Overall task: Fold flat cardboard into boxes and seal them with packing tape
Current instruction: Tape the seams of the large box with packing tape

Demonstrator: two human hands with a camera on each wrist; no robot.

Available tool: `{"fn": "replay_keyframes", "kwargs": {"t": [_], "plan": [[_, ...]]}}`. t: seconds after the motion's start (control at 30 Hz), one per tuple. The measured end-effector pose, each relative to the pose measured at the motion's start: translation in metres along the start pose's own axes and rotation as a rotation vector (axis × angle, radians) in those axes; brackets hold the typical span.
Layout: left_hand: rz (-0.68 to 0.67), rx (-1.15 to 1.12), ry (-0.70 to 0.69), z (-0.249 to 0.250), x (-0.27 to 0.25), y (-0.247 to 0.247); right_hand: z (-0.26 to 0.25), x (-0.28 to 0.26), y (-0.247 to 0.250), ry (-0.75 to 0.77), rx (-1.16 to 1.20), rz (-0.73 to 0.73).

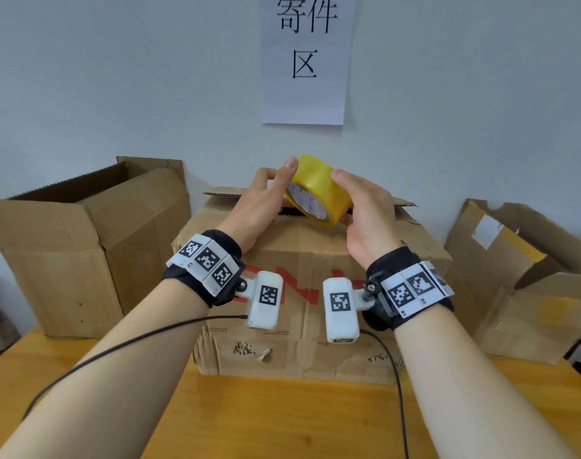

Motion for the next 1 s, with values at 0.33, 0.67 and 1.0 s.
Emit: {"fn": "replay_keyframes", "kwargs": {"t": [0.33,0.67,1.0], "plan": [[-0.061,-0.074,-0.020,0.002,-0.006,0.001,0.004,0.001,0.002,0.047,0.034,-0.008],[0.018,-0.039,-0.075,-0.006,-0.004,0.001,0.006,0.001,0.001,-0.067,-0.032,0.095],[0.019,0.085,-0.211,-0.013,-0.003,0.001,-0.003,-0.008,0.004,-0.164,0.136,-0.169]]}}
Point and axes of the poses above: each hand's wrist, its own x-axis towards the middle knuckle, its own y-axis out of the back of the hand, z = x × y, the point moved 1 cm from there along x, towards the middle knuckle, and after that the axes turned 4 degrees about x, right-handed, at the moved point
